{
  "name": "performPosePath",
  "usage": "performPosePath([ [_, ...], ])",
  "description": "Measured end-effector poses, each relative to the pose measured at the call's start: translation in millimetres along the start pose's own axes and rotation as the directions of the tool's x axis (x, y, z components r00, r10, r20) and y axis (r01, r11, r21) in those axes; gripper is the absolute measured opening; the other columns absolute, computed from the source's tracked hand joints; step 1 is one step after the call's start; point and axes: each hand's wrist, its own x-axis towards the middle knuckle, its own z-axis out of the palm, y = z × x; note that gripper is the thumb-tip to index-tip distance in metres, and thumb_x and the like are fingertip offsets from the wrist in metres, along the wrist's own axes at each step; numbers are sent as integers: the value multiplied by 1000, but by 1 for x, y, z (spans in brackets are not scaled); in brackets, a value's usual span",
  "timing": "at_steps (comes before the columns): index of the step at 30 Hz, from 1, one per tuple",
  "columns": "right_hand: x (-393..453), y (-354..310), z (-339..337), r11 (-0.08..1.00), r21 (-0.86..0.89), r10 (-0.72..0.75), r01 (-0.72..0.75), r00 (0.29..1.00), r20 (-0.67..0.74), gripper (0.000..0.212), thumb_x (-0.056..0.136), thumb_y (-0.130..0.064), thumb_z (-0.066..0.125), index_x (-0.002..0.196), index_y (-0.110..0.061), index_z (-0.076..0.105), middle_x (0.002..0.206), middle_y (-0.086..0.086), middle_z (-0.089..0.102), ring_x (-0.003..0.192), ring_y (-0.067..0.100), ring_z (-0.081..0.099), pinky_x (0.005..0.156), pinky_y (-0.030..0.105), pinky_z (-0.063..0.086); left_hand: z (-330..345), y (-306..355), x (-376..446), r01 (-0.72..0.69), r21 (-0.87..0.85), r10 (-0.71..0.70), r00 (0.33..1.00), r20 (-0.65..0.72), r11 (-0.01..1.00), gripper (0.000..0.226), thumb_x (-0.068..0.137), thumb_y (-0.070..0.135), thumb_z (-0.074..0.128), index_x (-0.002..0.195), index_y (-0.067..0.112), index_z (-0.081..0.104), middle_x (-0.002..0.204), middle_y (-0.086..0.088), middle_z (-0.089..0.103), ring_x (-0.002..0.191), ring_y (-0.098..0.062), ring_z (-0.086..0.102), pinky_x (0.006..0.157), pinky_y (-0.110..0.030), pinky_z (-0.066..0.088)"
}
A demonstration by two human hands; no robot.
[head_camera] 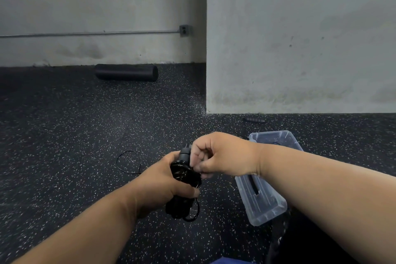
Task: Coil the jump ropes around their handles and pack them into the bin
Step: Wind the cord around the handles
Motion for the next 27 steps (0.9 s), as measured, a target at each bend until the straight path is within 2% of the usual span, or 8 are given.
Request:
performPosePath([
  [6,1,0,1,881,-471,-48,44,999,5,6,90,-24,80,85,-23,76,83,-13,72,77,6,67,71,24,54,6,2,0,2,140,4,999,-45,990,124,62,6,97,159,40,28,116,2,73,99,-19,75,73,-34,64],
  [10,4,3,8,844,-535,-44,38,999,2,8,89,-23,77,81,-20,76,80,-11,71,74,9,66,68,26,53,8,3,0,-18,236,36,997,-74,971,130,60,14,98,162,41,22,117,8,71,102,-15,73,85,-40,65],
  [14,5,3,10,850,-526,-36,26,999,-8,9,84,-19,75,77,-22,71,75,-7,71,61,6,61,58,25,50,12,4,-2,-57,251,73,996,-56,966,121,65,11,96,158,43,25,114,12,72,102,-10,72,84,-32,63],
  [17,5,4,8,861,-505,-68,50,998,-16,15,82,-22,73,72,-23,61,70,-6,67,57,10,56,56,33,50,11,1,-1,-95,112,101,994,-44,989,111,67,7,95,154,43,34,111,8,77,100,-12,75,85,-32,63],
  [20,4,3,6,856,-512,-117,68,991,-64,18,82,-23,71,72,-20,57,67,-5,64,55,9,52,55,37,49,7,2,0,-69,-173,74,997,21,983,95,77,-1,85,150,39,39,115,-2,76,90,-14,76,74,-28,61],
  [23,2,0,7,852,-516,-168,90,980,-108,18,82,-19,70,72,-16,55,65,-4,60,55,11,47,51,32,43,4,7,0,-12,-490,98,984,150,872,62,88,19,67,148,16,51,106,-11,72,77,-18,71,62,-31,57],
  [25,0,-2,10,846,-522,-195,109,974,-112,18,81,-17,69,72,-16,54,65,-4,57,55,11,45,50,30,40,8,5,2,1,-503,99,980,171,865,44,99,30,56,134,6,64,101,-14,71,79,-21,68,64,-34,56],
  [27,-2,-2,14,838,-535,-205,109,971,-123,17,80,-18,68,72,-17,52,64,-5,55,54,12,44,49,28,39,13,0,5,58,-494,19,989,149,867,49,92,36,59,125,1,68,97,-18,67,83,-30,64,59,-34,54],
])
